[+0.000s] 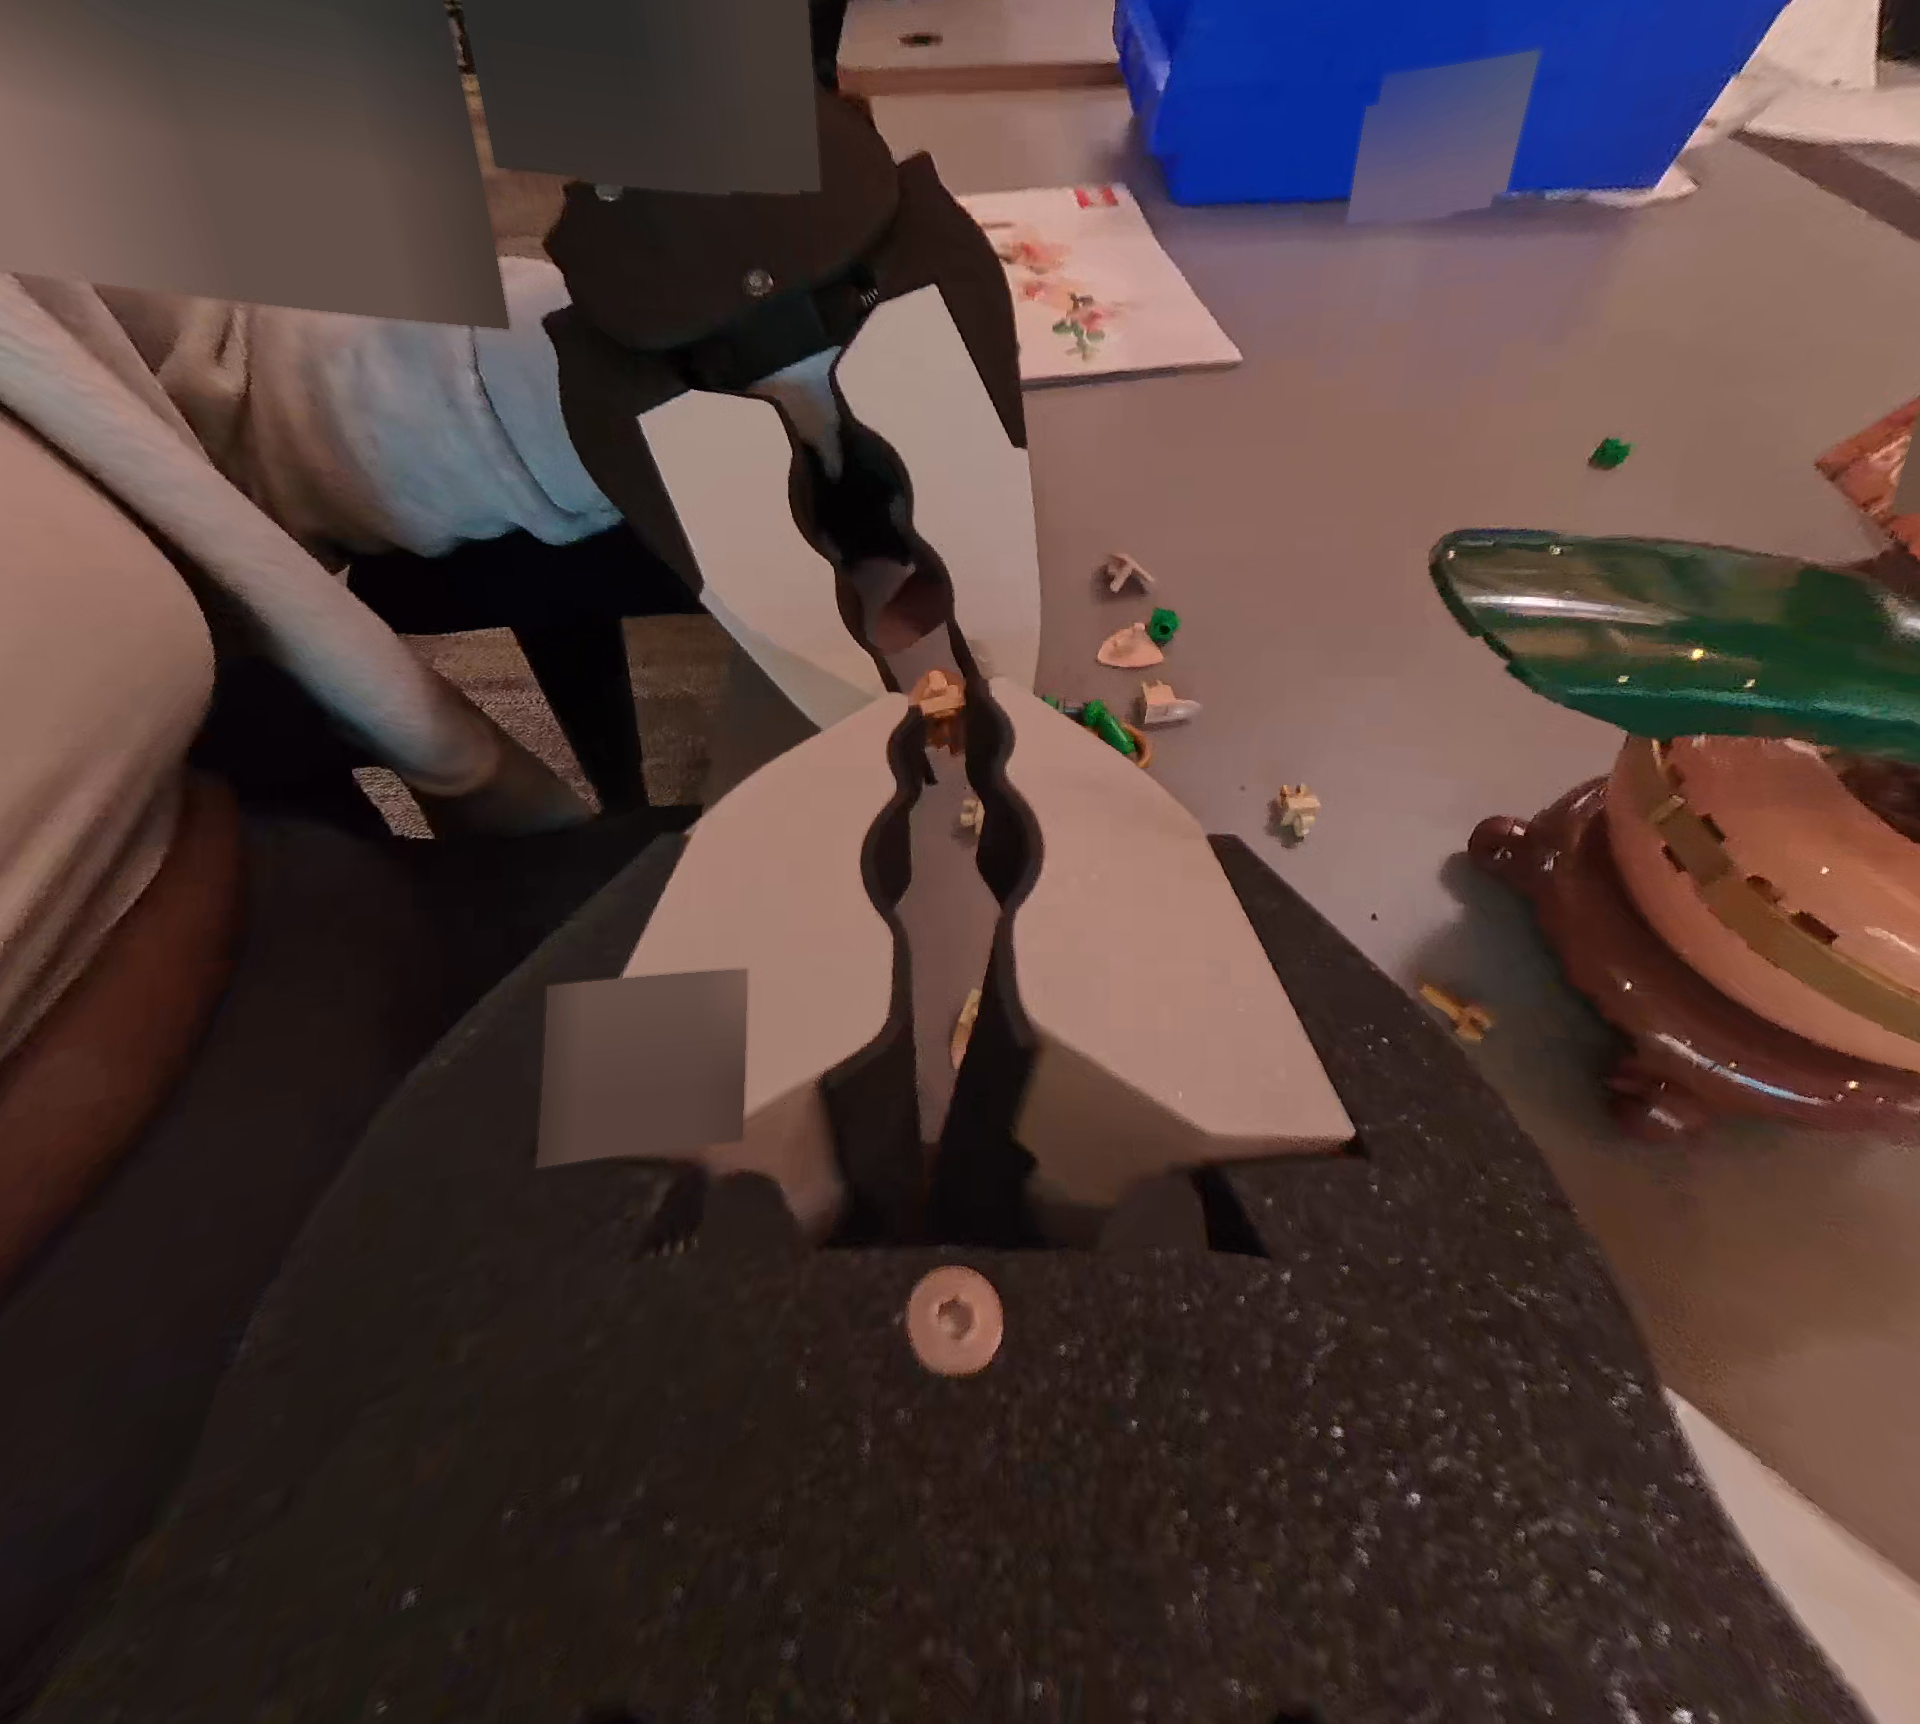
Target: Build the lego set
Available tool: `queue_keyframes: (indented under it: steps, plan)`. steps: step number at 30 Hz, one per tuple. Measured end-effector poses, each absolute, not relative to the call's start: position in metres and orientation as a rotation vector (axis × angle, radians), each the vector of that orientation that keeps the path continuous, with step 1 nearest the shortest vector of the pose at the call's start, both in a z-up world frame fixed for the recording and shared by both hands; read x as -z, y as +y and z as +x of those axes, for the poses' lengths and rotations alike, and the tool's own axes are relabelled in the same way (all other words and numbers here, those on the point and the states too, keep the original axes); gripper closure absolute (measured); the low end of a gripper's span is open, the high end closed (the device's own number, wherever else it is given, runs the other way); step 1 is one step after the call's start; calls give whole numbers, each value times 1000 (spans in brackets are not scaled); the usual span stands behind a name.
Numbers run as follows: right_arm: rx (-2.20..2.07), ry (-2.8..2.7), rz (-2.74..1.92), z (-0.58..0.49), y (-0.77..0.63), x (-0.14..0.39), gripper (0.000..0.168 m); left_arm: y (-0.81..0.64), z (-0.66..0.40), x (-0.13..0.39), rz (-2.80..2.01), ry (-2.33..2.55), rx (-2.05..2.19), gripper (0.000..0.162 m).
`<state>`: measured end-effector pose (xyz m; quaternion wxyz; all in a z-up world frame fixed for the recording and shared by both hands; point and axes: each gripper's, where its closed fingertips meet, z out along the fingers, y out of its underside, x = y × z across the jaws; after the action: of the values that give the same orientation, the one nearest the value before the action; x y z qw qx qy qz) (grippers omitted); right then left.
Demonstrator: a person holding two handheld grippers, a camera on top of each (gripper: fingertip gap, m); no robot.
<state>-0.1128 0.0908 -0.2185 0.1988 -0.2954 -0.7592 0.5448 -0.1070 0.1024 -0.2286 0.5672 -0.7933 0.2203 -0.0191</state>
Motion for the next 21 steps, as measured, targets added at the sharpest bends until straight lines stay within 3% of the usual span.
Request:
queue_keyframes:
  steps: [1, 8, 12, 15, 19, 21]
  plan:
    - [-1512, -2101, -806, -113, 90, 217, 162, 103, -108, 227, -1865, 486, 60, 149]
    - [-1207, -1615, -934, -133, 108, 197, 162, 114, -131, 210, -1773, 58, 93, 152]
    - [-1135, -1485, -999, -133, 107, 197, 162, 114, -138, 213, -1792, 63, -39, 153]
    - [-1205, -1600, -1085, -131, 108, 210, 162, 100, -162, 245, -2030, 206, -222, 152]
    - [-1059, -2062, -1287, -121, 114, 266, 161, 82, -173, 270, -2190, 289, -221, 150]
    - [-1009, -2116, -1279, -122, 115, 272, 148, 80, -170, 270, -2186, 303, -196, 144]
